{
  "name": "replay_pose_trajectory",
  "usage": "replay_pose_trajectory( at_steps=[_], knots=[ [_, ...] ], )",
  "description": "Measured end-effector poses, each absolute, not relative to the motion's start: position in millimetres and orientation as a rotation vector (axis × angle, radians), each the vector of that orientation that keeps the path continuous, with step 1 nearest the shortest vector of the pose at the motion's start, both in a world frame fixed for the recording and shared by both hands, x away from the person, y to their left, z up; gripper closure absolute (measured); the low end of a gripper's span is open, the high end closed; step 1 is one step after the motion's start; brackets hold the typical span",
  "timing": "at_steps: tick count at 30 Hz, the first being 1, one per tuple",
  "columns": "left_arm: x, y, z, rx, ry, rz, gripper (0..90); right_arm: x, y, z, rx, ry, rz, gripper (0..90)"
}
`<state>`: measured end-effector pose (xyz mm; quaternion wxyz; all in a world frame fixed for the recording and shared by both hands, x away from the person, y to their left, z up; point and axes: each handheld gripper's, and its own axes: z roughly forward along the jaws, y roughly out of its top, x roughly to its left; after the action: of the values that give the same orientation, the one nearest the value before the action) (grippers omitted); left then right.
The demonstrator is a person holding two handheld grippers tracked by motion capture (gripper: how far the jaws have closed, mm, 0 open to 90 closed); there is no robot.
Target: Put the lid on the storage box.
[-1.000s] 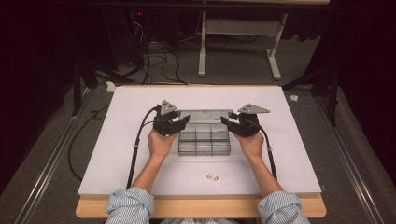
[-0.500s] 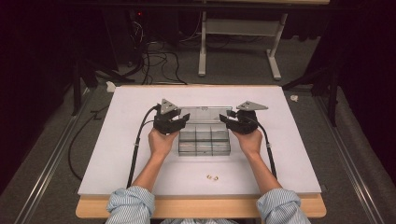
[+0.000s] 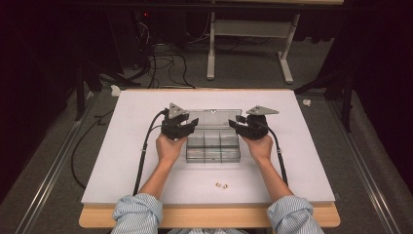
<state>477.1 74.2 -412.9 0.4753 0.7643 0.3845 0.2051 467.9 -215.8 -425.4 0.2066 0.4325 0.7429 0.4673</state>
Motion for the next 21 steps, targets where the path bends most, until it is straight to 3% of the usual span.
replay_pose_trajectory(
  at_steps=[21],
  knots=[
    [485.6, 71.0, -423.4, 1.879, 0.975, 0.493, 53.8, 475.8, -214.8, -436.0, 1.258, 2.073, 1.292, 58.7]
  ],
)
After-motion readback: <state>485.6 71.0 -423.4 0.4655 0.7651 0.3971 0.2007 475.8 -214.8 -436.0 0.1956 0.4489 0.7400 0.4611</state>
